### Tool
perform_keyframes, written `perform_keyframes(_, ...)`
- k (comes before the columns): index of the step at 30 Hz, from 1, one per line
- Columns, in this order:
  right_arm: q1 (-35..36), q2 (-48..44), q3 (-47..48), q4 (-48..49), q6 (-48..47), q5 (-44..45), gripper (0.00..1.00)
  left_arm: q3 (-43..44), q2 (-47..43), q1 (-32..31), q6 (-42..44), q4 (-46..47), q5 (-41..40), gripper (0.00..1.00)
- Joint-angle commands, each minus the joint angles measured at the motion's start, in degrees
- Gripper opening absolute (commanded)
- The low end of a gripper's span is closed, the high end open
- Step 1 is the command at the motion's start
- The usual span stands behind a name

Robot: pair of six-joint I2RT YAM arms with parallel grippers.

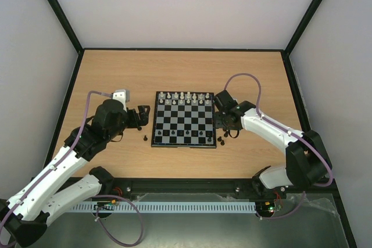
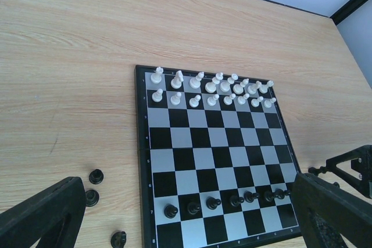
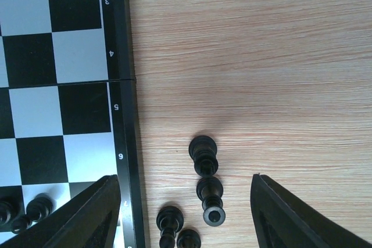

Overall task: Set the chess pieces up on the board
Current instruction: Pick up the chess piece at the center of the board.

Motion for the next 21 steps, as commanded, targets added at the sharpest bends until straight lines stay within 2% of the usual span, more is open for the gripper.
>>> perform_keyframes(1,-0.41,-0.61,-1.24,0.28,-0.13,-0.90,0.63,-0.92,-0.71,0.33,0.54,0.36,-0.63,0.99)
perform_keyframes(8,-0.41,-1.83,-1.06,0.83,-0.87,-1.89,0.72,-1.00,0.75,0.62,0.96,1.34,-0.49,0.99)
perform_keyframes(14,-0.41,-4.32,-1.18,0.92,-1.08,-2.15,1.00,-1.87,0.27,0.70,0.72,1.94,-0.46,1.00)
perform_keyframes(21,-0.40,-5.07,-0.59,0.25,-0.44,-2.13,0.99,-1.74,-0.15,0.70,0.63,1.59,-0.43,1.00)
